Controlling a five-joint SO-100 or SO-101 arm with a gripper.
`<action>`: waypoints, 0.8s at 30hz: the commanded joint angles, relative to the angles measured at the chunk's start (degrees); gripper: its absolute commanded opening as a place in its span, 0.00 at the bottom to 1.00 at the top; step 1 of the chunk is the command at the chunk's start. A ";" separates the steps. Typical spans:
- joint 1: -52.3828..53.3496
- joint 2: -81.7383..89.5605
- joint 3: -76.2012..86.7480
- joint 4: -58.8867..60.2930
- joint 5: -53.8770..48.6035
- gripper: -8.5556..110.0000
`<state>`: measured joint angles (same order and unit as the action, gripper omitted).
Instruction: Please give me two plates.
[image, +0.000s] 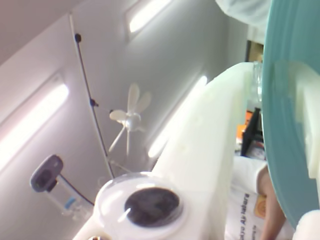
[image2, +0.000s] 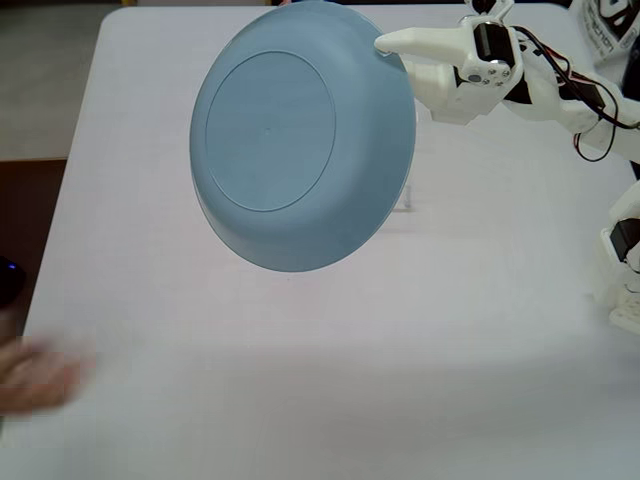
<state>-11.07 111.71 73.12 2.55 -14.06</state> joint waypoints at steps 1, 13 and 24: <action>0.26 0.53 -1.93 -2.29 0.00 0.07; 0.26 0.62 -1.93 -2.46 0.44 0.07; 0.18 1.58 -1.93 3.96 -5.10 0.43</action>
<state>-10.99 111.71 73.12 4.75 -18.02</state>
